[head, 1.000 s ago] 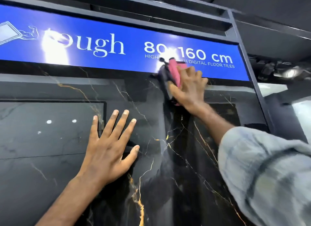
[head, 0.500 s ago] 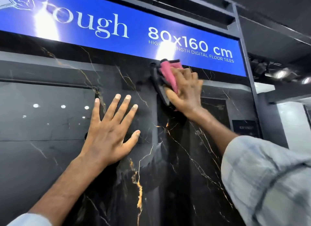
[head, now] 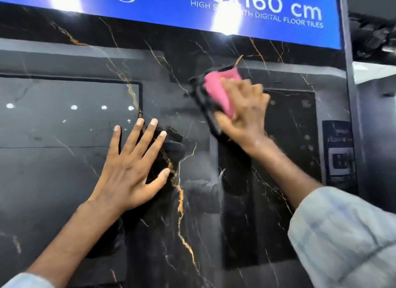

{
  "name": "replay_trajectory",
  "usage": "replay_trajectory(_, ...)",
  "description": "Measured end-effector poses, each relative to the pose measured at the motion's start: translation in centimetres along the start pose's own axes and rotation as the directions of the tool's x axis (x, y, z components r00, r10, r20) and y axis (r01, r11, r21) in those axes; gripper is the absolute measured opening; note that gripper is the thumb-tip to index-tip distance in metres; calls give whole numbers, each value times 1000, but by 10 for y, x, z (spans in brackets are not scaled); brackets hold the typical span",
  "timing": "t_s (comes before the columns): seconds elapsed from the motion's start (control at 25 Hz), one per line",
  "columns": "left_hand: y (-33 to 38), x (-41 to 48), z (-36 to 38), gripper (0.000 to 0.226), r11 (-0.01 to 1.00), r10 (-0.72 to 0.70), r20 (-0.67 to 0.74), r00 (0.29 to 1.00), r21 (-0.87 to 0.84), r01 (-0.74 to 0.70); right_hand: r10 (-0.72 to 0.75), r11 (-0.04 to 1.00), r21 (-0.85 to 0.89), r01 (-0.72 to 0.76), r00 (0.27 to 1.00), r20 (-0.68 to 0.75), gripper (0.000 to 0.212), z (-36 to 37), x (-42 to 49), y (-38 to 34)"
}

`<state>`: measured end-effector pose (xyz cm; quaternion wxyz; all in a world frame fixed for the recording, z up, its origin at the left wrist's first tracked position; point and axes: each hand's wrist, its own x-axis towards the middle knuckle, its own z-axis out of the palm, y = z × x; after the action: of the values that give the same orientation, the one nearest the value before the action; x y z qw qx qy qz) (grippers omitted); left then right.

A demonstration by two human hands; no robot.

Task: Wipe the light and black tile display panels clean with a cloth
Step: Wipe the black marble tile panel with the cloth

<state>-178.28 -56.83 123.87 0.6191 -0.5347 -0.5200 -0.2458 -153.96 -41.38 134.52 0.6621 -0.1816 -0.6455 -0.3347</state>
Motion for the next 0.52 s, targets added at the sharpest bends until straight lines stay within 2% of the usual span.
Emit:
replay_trajectory(0.04,-1,-2,2,80,999,14,-7,1000,35,-14,-172,983,66,173,985,-9,71,3,-18,-18)
replay_trajectory(0.12,-1,-3,4,80,997,27,-27,999,69,-25,-468,877,125,464,884,-1,65,-3,-46,-16)
replay_trajectory(0.16,-1,-3,4,79,997,24,-34,999,78,-22,-534,840,124,529,845,16,64,-10,-46,2)
replay_trajectory(0.2,-1,-4,4,79,996,21,-40,999,84,-17,-545,835,105,540,838,21,63,-15,-41,23)
replay_trajectory(0.24,-1,-4,5,79,996,20,-44,999,90,-16,-492,869,76,490,870,23,63,-19,-34,42)
replay_trajectory(0.32,1,-4,5,78,994,22,-53,998,106,-16,-268,963,27,267,962,56,67,-23,-15,67)
replay_trajectory(0.36,1,-4,5,78,994,22,-57,998,111,-15,-155,988,31,154,985,69,69,-24,-5,68)
replay_trajectory(0.44,-1,-5,5,78,994,25,-60,998,110,-19,-47,997,69,39,992,117,68,-27,12,53)
replay_trajectory(0.52,-3,-6,5,78,993,26,-56,998,117,-20,-55,996,75,39,975,215,67,-32,25,40)
